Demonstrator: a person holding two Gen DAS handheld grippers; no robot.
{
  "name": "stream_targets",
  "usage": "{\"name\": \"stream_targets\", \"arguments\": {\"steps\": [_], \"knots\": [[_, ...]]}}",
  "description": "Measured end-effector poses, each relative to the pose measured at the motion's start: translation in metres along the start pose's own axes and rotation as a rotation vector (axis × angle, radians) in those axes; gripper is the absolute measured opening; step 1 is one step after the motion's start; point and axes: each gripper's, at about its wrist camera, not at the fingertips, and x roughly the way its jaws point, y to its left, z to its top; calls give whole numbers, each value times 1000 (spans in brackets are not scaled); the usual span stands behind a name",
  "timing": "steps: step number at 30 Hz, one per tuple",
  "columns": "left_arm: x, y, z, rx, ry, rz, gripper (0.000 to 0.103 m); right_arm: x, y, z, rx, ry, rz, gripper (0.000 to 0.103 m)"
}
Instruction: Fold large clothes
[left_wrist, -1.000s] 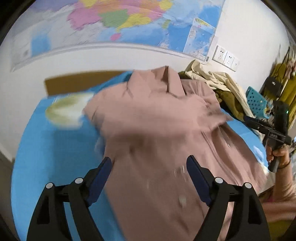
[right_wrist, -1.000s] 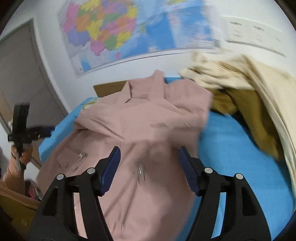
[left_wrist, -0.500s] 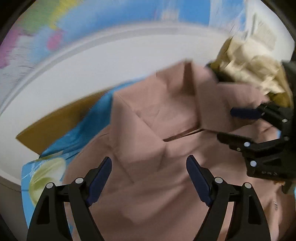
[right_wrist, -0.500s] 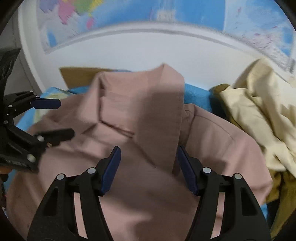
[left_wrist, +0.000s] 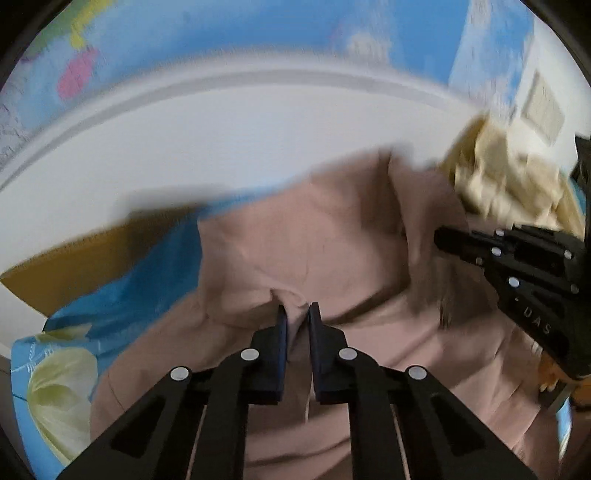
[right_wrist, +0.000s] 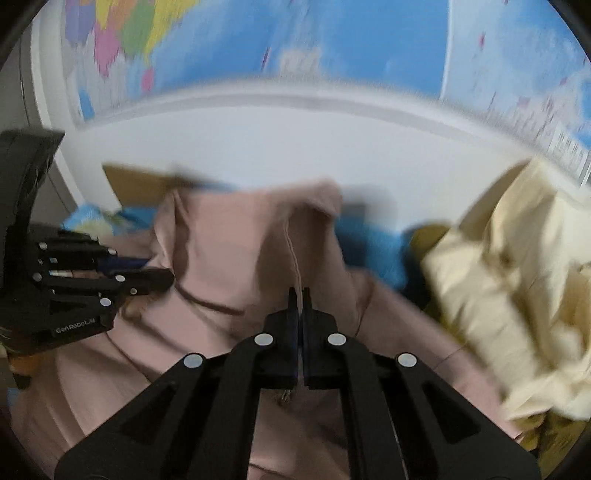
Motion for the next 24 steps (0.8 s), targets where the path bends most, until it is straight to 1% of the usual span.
{"name": "stream_targets", "arguments": {"steps": [5, 8, 10, 11, 13, 14, 15, 16, 17, 18, 19, 20, 21, 23, 24], "knots": [[-4, 3, 25, 2, -44, 31, 8, -6, -10, 28, 23, -59, -13, 1], [-4, 18, 42, -41, -75, 45, 7, -5, -14, 37, 64, -87, -1, 1], [-1, 24, 45, -65, -81, 28, 8, -1, -19, 32, 71, -62, 22, 2], [6, 25, 42, -52, -59, 23, 7, 3, -18, 26, 54, -32, 24, 2], [16, 23, 30, 8, -28, 58, 8, 8, -18, 11, 13, 2, -9, 2], [20, 23, 23, 36, -16, 81, 13, 11, -21, -1, 11, 30, -6, 4], [21, 24, 17, 43, -7, 84, 21, 12, -26, -10, 26, 64, 12, 7], [20, 27, 10, 41, -5, 68, 41, 12, -28, -15, 35, 79, 23, 8], [16, 30, 3, 38, -20, 53, 50, 10, -33, -24, 43, 94, 30, 8], [11, 32, -1, 43, -36, 49, 50, 6, -36, -32, 43, 112, 27, 9], [6, 33, -8, 56, -50, 37, 54, 3, -38, -38, 46, 128, 27, 10], [3, 33, -12, 65, -50, 29, 61, -1, -43, -46, 60, 148, 47, 12], [-1, 33, -16, 76, -50, 33, 64, -5, -44, -49, 72, 153, 66, 13], [-9, 31, -22, 99, -64, 34, 66, -19, -50, -53, 105, 133, 79, 18], [-11, 30, -23, 109, -69, 35, 67, -28, -51, -52, 115, 103, 85, 18]]}}
